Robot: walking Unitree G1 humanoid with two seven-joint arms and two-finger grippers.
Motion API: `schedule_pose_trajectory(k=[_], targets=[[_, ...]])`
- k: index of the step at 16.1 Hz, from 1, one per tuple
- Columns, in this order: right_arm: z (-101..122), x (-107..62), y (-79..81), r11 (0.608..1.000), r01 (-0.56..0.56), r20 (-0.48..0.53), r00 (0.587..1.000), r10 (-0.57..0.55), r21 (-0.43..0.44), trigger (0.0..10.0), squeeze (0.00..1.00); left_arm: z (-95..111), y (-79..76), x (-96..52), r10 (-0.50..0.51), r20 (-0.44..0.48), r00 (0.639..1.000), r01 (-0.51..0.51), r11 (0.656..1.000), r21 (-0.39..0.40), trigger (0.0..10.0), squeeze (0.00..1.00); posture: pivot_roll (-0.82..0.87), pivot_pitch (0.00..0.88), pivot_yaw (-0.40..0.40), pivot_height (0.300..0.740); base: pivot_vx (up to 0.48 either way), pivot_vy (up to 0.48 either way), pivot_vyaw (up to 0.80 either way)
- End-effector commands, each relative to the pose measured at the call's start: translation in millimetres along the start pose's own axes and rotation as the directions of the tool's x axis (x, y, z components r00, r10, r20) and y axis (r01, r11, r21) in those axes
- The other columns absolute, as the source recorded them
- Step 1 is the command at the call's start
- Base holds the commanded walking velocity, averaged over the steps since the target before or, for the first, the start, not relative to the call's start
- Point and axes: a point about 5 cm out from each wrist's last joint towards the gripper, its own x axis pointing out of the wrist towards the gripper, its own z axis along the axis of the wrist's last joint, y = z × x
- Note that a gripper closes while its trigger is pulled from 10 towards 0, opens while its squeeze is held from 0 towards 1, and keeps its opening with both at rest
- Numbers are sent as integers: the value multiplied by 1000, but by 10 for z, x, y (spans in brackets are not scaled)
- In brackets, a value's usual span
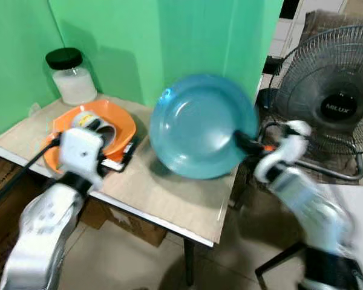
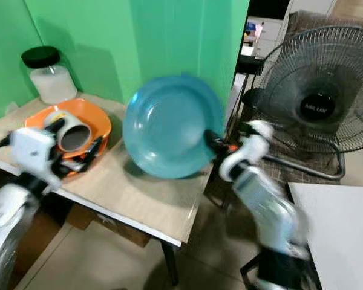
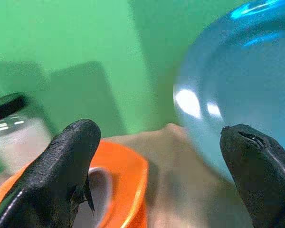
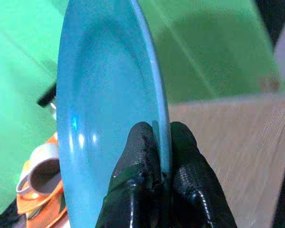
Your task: Setting the table
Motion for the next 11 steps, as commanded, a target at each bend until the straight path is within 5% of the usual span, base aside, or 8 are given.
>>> schedule_pose_trajectory(k=[1,2,3,4,8,11], targets=[[184,-74,176,994,-103,113,988,107,-44,0,0,70,38,-56,62,13,998,-62,998,7,10000,0,10,0,44,740,0,0,0],[235,-111,208,991,-124,163,978,132,-54,0,0,38,49,-78,105,6,994,-105,994,0,10000,0,14,0,42,740,0,0,0],[277,-127,211,993,-112,213,970,119,-47,6275,0,-26,62,-73,147,-15,989,-147,989,17,10000,0,19,0,39,740,0,0,0],[300,-140,222,992,-110,238,964,120,-54,10000,0,-54,58,-65,174,-31,984,-173,985,21,10000,0,21,0,40,740,0,0,0],[259,-313,299,971,-69,209,971,118,-229,10000,0,-68,-46,-96,168,-91,981,-173,984,-41,10000,0,8,0,36,740,0,0,-316],[216,-295,367,965,-50,215,971,107,-257,10000,0,-44,-86,-29,164,-82,983,-171,982,-86,10000,0,-5,0,47,740,0,0,-788]])
